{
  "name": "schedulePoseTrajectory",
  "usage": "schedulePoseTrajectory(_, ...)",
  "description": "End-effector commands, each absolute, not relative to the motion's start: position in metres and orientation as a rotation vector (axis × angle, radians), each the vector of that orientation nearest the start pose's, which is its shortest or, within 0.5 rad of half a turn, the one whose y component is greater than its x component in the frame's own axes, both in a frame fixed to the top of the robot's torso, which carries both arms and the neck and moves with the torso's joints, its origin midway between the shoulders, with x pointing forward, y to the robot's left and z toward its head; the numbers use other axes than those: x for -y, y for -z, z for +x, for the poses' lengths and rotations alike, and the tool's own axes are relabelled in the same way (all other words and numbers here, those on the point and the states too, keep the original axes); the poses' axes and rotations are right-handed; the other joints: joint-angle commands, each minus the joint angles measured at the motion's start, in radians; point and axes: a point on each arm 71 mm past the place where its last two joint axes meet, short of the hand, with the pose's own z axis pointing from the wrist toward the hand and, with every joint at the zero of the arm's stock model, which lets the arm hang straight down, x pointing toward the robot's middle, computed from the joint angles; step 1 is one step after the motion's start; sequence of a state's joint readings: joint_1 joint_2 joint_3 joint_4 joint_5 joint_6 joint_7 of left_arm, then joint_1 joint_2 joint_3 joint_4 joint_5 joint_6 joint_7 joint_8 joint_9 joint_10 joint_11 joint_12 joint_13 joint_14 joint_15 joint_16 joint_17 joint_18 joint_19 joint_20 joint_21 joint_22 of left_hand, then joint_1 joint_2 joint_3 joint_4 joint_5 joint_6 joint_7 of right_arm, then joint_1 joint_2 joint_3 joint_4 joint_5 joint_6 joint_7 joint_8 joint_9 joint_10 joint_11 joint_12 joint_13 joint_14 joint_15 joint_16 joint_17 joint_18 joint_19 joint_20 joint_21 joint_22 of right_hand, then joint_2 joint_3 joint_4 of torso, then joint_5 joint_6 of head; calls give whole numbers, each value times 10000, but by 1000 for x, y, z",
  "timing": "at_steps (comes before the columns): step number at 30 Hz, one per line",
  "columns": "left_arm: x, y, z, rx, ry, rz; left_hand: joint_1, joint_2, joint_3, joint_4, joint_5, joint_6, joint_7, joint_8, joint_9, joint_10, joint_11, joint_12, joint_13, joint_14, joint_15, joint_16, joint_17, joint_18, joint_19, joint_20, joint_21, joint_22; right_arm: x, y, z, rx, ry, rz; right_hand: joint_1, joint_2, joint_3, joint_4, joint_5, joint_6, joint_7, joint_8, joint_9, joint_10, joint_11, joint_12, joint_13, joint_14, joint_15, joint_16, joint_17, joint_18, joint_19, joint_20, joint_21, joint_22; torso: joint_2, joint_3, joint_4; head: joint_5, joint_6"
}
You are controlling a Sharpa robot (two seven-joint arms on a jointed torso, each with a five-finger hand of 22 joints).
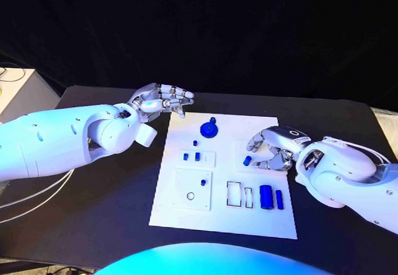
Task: Assemble the parts on the task board
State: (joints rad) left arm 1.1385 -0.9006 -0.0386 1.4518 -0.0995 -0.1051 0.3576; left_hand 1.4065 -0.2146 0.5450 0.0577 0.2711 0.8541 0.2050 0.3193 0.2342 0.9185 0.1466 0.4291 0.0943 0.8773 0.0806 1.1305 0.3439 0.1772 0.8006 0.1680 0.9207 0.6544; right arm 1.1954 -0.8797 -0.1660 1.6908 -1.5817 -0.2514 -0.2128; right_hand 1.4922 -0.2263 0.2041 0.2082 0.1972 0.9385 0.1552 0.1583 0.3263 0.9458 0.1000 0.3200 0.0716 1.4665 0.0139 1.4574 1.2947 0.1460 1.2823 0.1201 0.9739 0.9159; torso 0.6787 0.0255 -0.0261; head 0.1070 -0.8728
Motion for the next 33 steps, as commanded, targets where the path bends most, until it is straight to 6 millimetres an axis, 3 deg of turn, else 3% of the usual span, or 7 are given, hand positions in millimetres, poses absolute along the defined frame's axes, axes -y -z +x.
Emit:
schedulePoseTrajectory(1, -246, 211, 484, -15733, 15830, -10593, 27, 104, -8, -39, 16, -86, -1, 45, -8, -85, 15, -31, -9, -33, -7, -53, -8, 53, -9, 63, -26, 9, 168, 225, 426, -18354, -5954, -3861, 19, 180, 12, 38, -29, 99, 11, 77, 20, 223, -6, 99, 15, 407, 34, -13, -81, -110, 111, -36, 91, 83, -4, -3, -5, 12, 2)
schedulePoseTrajectory(4, -246, 211, 484, -15764, 15838, -10577, 27, 110, -7, -46, 15, -91, -3, 47, -10, -87, 14, -27, -11, -31, -8, -52, -10, 53, -10, 63, -22, 12, 164, 225, 424, -18212, -6101, -3793, 133, 289, 491, 139, -380, 314, 33, 106, -4, 605, -16, 97, -37, 406, 27, -45, -128, -146, 223, -66, 236, 278, -3, -3, -3, -6, 2)
schedulePoseTrajectory(21, -246, 212, 484, -15797, 15821, -10572, 27, 110, -7, -46, 15, -91, -3, 47, -10, -87, 14, -27, -11, -31, -8, -52, -10, 53, -10, 63, -22, 12, 156, 225, 423, -17870, -6386, -3581, -70, 160, 2342, 318, -660, 1031, -120, 230, 26, 1767, -199, -540, -45, 464, -134, 25, 11, -215, 413, -184, 574, 775, -2, 2, 0, -40, 2)
schedulePoseTrajectory(24, -246, 212, 484, -15802, 15817, -10575, 27, 110, -7, -46, 15, -91, -3, 47, -10, -87, 14, -27, -11, -31, -8, -52, -10, 53, -10, 63, -22, 12, 155, 226, 423, -17846, -6328, -3583, -74, 227, 2671, 164, -734, 1274, -216, 370, 111, 2087, -292, -610, -19, 471, -213, 37, 34, -228, 449, -242, 650, 886, -6, -3, -2, -44, 2)
schedulePoseTrajectory(26, -246, 212, 484, -15810, 15816, -10578, 27, 110, -7, -46, 15, -91, -3, 47, -10, -87, 14, -27, -11, -31, -8, -52, -10, 53, -10, 63, -22, 12, 155, 226, 423, -17845, -6239, -3601, -74, 382, 3016, -31, -1350, 1483, -316, 523, 211, 2403, -393, -674, 12, 499, -300, 80, 129, -265, 530, -318, 821, 1093, -5, -3, -2, -46, 2)
schedulePoseTrajectory(33, -247, 212, 484, -15847, 15803, -10594, 17, 128, -5, -51, 14, -110, 3, 45, -15, -97, 17, -22, -16, -27, -6, -52, -13, 54, -13, 65, -17, 19, 154, 227, 422, -17688, -5932, -3689, -68, 638, 3682, -663, -1300, 1616, -335, 788, 457, 2797, -463, -916, 26, 576, -370, 217, 400, -373, 744, -408, 1320, 1664, -7, -3, 4, -57, 2)
